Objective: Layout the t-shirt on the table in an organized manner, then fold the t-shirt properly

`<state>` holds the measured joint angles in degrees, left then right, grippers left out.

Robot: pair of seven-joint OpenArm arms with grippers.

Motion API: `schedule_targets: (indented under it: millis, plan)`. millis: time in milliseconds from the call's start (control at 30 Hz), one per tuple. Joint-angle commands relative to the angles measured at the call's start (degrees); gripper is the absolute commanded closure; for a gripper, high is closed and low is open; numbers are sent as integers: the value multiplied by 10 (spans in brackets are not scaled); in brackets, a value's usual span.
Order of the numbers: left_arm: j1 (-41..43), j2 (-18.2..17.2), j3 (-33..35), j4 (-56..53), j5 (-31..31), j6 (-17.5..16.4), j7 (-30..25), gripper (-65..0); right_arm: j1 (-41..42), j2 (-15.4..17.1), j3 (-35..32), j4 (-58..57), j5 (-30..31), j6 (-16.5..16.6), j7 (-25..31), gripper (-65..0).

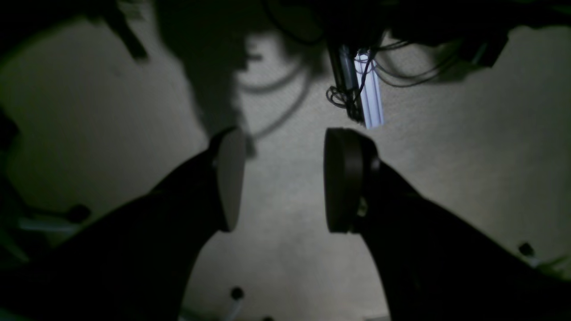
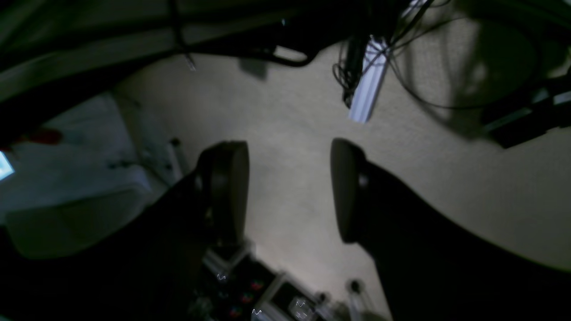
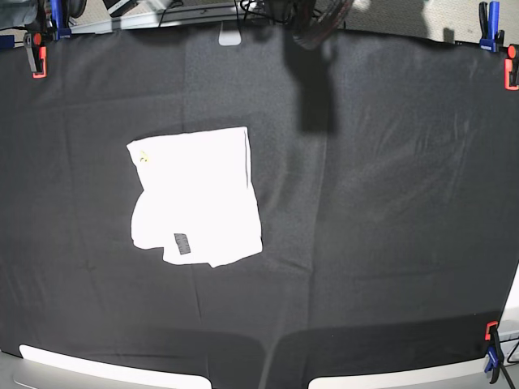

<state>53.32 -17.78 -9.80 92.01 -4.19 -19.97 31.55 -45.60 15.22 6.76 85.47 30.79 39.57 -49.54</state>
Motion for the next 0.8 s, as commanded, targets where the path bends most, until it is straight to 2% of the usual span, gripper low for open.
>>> schedule_targets:
  millis: [0,167,267,300,367,500,533,667,767]
  plan:
    - [-10,-3,-2,-41,-3,-3,-15,-265,5,9,-17,-18,-22,4,19,-290]
    - [-119,-2,-2,-309,-3,-3,-104,-265,90,19,-115,-192,-134,4,140,-291]
    - [-183,-2,-2,-454,-3,-2,-170,-265,154,16,-162,-305,-143,4,189,-291]
    - [-202,-2,-2,-494,-3,-2,-186,-265,174,14,-174,-338,-144,-4,200,-291]
    - [-233,-2,-2,-557,-3,-2,-204,-265,212,14,-196,-391,-150,-47,234,-291]
    - [-262,-2,-2,-602,-3,-2,-210,-265,277,14,-218,-459,-195,-151,302,-291]
    - [-262,-2,-2,-601,-3,-2,-210,-265,289,14,-220,-469,-187,-160,302,-291]
    - [-262,-2,-2,-596,-3,-2,-210,-265,313,16,-221,-473,-127,-160,266,-291]
    - [-262,-2,-2,-596,-3,-2,-210,-265,318,16,-221,-473,-95,-155,264,-291]
